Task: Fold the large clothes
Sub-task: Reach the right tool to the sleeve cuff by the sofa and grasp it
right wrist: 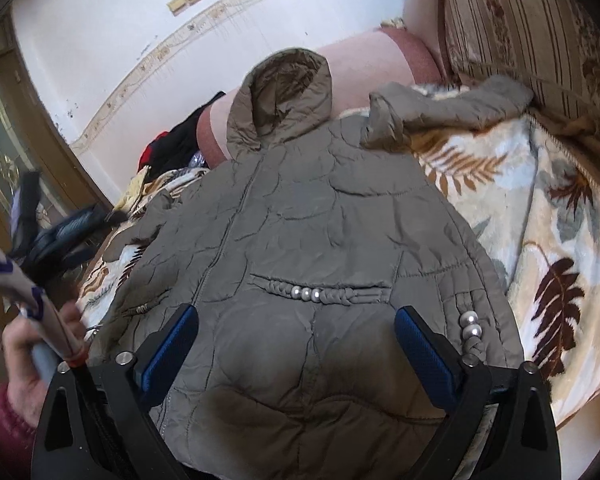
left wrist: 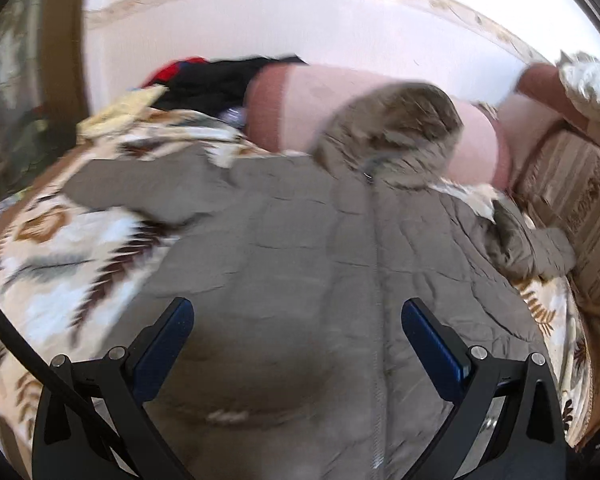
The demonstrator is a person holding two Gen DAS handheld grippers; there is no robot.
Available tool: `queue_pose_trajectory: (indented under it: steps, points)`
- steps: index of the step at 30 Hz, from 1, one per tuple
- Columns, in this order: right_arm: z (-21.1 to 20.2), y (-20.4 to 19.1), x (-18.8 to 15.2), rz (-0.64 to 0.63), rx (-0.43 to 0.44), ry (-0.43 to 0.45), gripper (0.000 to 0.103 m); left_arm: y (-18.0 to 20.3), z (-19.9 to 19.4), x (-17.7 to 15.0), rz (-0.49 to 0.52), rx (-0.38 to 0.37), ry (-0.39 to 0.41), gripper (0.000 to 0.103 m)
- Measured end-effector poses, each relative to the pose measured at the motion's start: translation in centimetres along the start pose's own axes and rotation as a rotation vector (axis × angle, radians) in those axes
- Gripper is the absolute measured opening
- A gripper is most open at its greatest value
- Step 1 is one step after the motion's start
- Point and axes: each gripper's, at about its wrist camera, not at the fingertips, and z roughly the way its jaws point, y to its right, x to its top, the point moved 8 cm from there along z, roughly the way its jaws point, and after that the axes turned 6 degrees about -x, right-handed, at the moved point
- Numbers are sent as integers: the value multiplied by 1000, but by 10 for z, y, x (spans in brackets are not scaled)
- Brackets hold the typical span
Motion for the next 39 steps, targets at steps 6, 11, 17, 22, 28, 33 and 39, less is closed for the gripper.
queue_pose_trajectory:
  steps: [6, 11, 17, 22, 28, 33, 39]
  points:
    - [-21, 28, 45, 100, 19, 14, 92, 2, 50, -24, 89, 13, -84, 103]
    - [-31, 71, 127, 172, -65, 88, 92, -12, 53, -4, 65, 36, -27, 103]
    - [9, 148, 213, 259, -198, 91, 89, -16, 55, -2, 42, 17, -35, 103]
    - [52, 206, 243, 330, -307, 40, 80, -12, 59, -2, 62, 12, -37, 103]
    - [90, 272, 266, 411, -414, 41, 74, -15, 67, -1, 54, 6, -50, 103]
    - [119, 318, 269, 474, -471, 37, 65, -20, 74, 0, 41, 22, -54, 103]
    - [142, 353, 272, 502, -543, 31, 63, -25, 84, -4, 22, 26, -81, 103]
